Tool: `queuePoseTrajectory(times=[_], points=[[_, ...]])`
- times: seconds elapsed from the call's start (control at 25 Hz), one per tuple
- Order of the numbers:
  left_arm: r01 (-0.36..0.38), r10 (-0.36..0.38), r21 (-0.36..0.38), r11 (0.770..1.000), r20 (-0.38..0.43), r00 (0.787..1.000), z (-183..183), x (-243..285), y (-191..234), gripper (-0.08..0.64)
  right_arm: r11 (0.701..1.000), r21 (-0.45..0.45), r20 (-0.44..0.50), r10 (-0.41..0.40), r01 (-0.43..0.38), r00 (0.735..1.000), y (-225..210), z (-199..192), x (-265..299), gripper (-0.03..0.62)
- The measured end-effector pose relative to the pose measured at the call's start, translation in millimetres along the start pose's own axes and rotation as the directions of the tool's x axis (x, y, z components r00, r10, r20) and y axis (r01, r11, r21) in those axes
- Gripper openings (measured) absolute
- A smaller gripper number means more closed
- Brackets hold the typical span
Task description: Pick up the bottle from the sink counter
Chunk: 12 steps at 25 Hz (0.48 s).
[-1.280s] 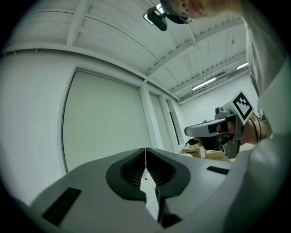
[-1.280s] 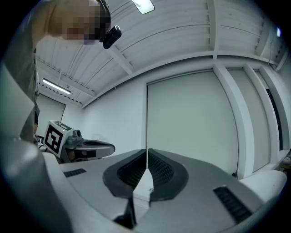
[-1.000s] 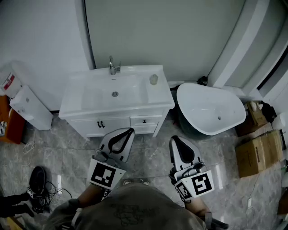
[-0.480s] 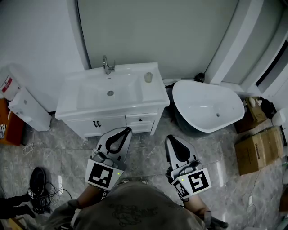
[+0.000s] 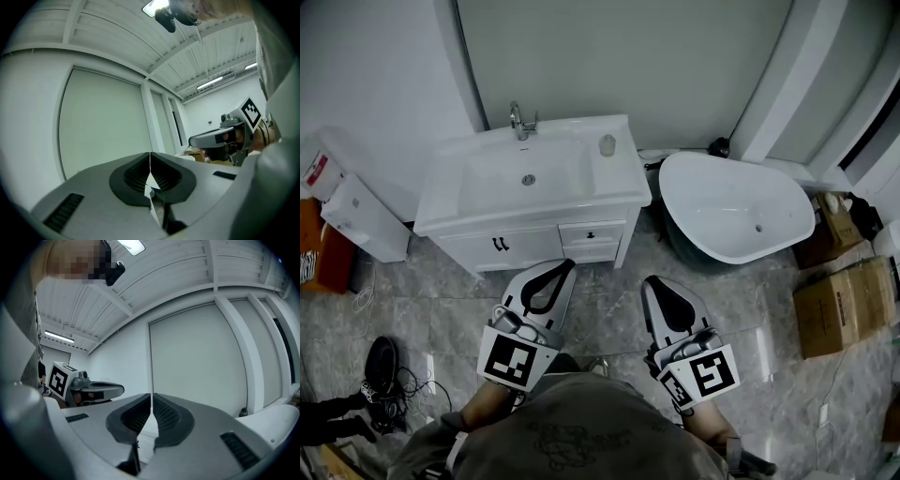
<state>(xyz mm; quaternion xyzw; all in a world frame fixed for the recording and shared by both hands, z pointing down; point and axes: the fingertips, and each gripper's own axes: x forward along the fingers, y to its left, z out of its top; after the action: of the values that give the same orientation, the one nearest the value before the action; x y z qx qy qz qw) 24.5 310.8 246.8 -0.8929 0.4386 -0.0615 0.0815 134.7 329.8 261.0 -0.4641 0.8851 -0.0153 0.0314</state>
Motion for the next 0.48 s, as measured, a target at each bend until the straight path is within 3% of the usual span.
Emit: queuePoseTrajectory(times=[0.48], points=[[0.007,-0.007,-0.004,1.0,-0.003,1.0,-5,4,-15,0.018,1.0,-0.017,0.021,0.011,-0.011,1.0,-9,-1,-6,0.035]])
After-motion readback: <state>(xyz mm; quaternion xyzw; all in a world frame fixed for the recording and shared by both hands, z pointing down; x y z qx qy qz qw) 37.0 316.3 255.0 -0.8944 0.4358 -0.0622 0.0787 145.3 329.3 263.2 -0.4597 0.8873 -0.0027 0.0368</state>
